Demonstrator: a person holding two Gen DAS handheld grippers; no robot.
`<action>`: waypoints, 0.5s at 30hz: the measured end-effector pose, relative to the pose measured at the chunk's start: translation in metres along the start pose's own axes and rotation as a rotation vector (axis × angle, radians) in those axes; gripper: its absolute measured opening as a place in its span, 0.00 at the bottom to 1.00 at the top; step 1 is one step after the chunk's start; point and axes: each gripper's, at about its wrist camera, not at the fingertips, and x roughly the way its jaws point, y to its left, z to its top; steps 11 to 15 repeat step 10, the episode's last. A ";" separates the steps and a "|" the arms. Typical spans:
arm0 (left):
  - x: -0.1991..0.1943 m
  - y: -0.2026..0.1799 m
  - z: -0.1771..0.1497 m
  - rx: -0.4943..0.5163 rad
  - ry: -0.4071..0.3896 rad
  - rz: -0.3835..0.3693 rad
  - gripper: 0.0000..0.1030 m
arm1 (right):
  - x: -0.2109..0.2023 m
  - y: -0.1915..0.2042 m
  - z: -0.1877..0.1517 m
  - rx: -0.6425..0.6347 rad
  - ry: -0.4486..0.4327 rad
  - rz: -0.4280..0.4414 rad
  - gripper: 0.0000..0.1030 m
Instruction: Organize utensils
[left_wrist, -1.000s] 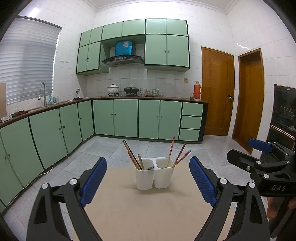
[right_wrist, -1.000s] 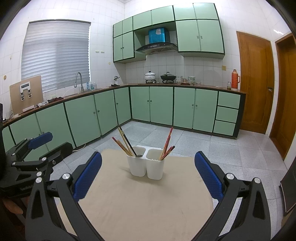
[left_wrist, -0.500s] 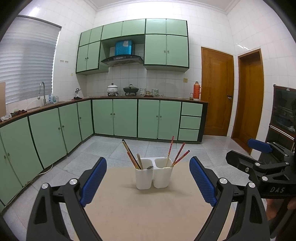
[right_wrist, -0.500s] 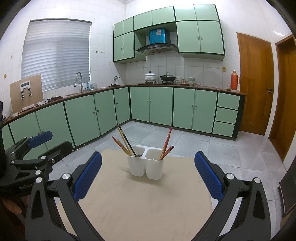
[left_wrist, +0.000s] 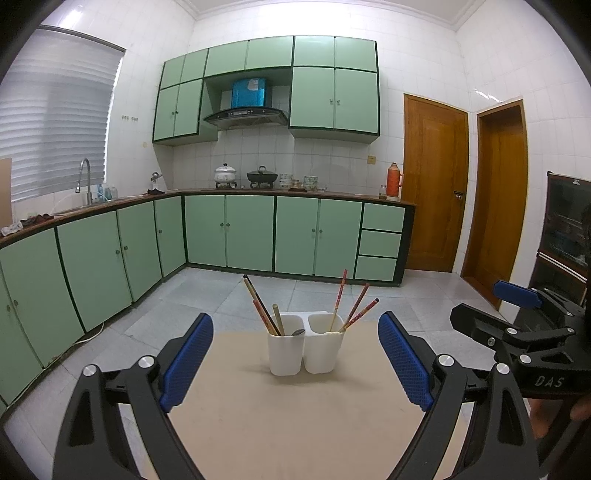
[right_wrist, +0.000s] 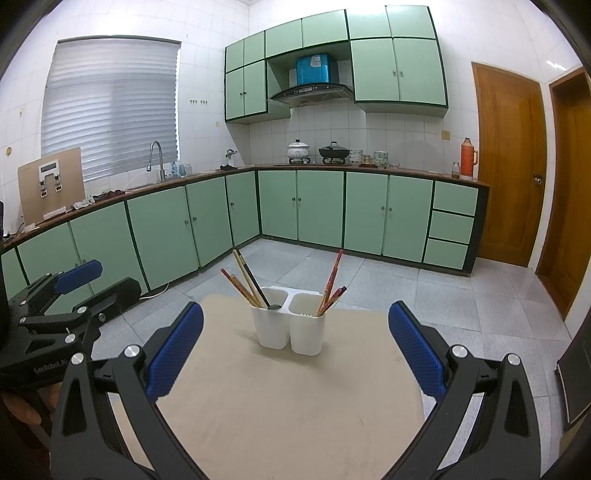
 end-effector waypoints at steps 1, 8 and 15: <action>0.000 0.000 -0.001 0.001 0.001 0.001 0.86 | 0.000 0.000 0.000 0.000 0.000 0.000 0.94; 0.003 -0.001 -0.001 -0.002 0.011 0.005 0.87 | 0.000 0.000 -0.001 -0.001 0.001 0.000 0.95; 0.004 -0.002 0.000 -0.002 0.012 0.007 0.87 | 0.000 0.000 -0.001 0.000 0.001 0.000 0.95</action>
